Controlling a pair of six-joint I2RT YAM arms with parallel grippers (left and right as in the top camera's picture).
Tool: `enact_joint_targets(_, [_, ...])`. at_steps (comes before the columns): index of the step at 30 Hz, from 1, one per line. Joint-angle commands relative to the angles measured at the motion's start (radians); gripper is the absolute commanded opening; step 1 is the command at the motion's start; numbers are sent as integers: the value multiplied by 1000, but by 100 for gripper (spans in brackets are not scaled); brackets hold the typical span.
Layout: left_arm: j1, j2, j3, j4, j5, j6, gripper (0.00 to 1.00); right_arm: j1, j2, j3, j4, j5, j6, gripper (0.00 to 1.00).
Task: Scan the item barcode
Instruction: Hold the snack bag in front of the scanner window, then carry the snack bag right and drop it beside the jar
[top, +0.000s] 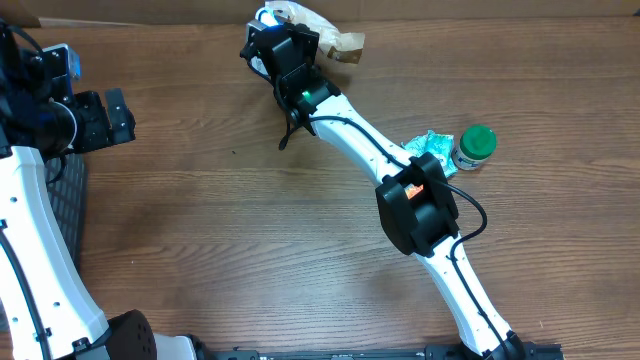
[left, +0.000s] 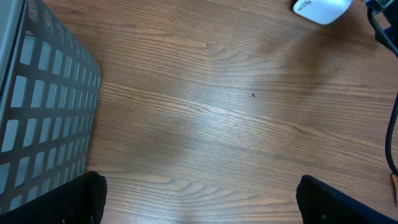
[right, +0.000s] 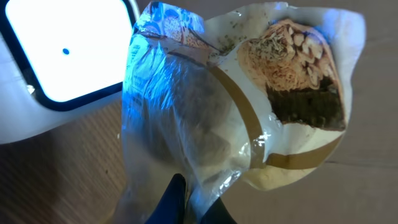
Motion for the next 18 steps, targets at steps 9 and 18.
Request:
enact_joint_targets(9, [3, 1, 12, 2, 3, 23, 100, 24, -34, 14, 43, 71, 27, 4])
enact_joint_targets(18, [3, 1, 12, 2, 3, 23, 100, 33, -362, 15, -423, -232, 582, 4])
